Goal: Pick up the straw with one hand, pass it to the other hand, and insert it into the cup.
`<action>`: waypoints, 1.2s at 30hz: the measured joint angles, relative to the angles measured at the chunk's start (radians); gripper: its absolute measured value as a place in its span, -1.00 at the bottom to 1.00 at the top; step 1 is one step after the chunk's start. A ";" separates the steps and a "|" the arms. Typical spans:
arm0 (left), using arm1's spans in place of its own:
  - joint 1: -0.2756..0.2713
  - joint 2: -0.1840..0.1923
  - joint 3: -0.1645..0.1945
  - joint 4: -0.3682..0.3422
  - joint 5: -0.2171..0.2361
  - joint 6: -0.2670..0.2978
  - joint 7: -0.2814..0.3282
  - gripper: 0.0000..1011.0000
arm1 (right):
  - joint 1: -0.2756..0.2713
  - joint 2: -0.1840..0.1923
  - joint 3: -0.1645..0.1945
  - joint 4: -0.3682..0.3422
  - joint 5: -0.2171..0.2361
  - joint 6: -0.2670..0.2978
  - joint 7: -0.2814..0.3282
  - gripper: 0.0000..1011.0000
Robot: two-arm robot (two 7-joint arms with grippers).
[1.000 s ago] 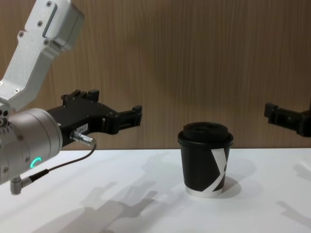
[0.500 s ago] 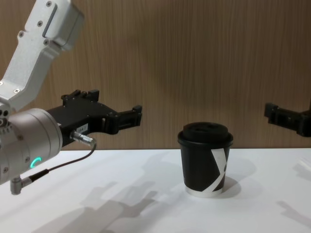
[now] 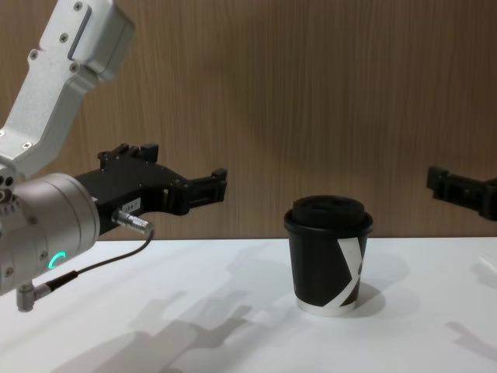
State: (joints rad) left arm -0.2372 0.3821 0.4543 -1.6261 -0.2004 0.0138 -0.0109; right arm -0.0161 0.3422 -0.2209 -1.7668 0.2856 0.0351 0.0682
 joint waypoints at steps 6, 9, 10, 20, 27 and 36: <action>0.000 0.000 0.000 0.000 0.000 0.000 0.000 0.98 | -0.012 0.024 0.023 -0.004 -0.010 0.012 0.004 0.98; 0.000 0.000 0.000 0.000 0.000 0.000 0.000 0.98 | -0.024 0.035 0.036 -0.010 -0.017 0.021 0.000 0.98; 0.000 0.000 0.000 0.000 0.000 0.000 0.000 0.98 | -0.027 0.038 0.040 -0.011 -0.020 0.025 -0.003 0.98; 0.000 0.000 0.000 0.000 0.000 0.000 0.000 0.98 | -0.079 0.057 0.091 -0.030 -0.042 0.087 -0.052 0.98; 0.000 0.000 0.000 0.000 0.000 0.000 0.000 0.98 | -0.101 0.050 0.120 -0.025 -0.040 0.139 -0.079 0.98; 0.000 0.000 0.000 0.000 0.000 0.000 0.000 0.98 | -0.101 0.033 0.142 0.017 -0.022 0.186 -0.088 0.98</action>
State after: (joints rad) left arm -0.2372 0.3821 0.4543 -1.6262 -0.2004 0.0138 -0.0109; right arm -0.1171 0.3748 -0.0785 -1.7498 0.2637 0.2212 -0.0197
